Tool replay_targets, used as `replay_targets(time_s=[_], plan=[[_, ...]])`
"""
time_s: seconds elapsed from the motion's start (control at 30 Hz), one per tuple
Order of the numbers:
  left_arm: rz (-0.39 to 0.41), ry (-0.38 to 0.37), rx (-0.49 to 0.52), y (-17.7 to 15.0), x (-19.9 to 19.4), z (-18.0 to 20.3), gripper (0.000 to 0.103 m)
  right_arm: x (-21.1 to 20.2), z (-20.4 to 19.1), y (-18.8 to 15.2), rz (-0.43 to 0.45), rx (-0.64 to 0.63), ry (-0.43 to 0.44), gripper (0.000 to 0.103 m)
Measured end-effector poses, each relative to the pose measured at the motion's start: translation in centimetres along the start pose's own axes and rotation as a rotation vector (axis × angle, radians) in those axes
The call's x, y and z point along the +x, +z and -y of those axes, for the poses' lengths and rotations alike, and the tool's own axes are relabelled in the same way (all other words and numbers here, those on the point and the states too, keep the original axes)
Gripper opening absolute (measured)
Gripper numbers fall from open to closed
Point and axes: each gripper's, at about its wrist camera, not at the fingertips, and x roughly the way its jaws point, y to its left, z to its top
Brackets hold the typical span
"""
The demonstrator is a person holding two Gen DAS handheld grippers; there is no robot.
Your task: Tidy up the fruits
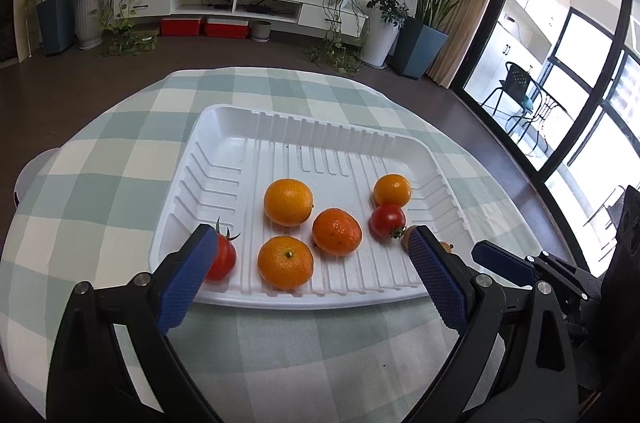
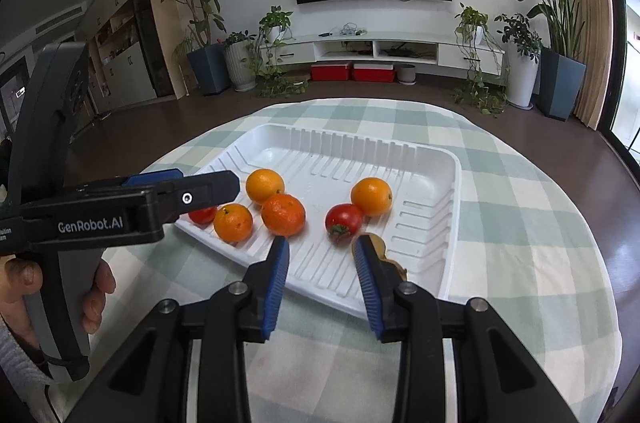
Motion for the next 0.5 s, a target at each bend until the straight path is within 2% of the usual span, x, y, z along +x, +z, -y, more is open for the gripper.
replay_targets(time_s=[0.5], plan=[[0.046, 0.039, 0.103, -4.4, -5.1, 4.8, 0.096, -4.2, 0.0, -4.8, 0.007, 0.058, -0.008, 0.041]])
